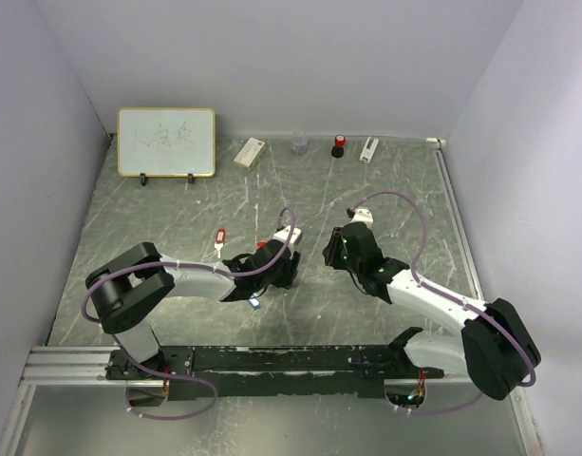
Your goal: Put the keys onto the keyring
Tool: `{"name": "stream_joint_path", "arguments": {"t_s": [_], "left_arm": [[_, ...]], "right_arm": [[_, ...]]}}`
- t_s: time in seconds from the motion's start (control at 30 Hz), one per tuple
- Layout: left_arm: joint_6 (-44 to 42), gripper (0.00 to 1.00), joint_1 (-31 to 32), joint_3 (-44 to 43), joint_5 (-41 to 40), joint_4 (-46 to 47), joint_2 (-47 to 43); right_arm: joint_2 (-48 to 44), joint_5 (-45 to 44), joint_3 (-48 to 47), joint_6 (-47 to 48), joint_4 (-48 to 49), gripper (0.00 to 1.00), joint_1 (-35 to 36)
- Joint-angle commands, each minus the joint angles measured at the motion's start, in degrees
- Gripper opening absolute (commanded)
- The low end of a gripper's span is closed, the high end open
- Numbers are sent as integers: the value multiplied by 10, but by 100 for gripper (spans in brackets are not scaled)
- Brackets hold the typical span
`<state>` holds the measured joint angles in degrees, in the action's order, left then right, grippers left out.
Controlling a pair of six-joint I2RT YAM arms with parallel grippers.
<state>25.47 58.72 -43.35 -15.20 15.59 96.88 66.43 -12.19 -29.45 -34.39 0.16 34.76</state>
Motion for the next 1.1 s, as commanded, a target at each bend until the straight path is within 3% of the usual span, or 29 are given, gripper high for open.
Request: {"name": "stream_joint_path", "arguments": {"t_s": [0.0,0.43,0.73,1.07], "left_arm": [[-2,53,4,-16,-6,-2,7],[-3,48,5,-20,-8,3,12],[4,53,5,2,-41,11,-37],[3,53,5,-17,-20,3,-9]], "right_arm": [[-2,7,6,6,16,30,-6],[6,11,7,5,19,29,-6],[7,12,10,5,25,29,-6],[11,13,9,6,26,29,-9]]}}
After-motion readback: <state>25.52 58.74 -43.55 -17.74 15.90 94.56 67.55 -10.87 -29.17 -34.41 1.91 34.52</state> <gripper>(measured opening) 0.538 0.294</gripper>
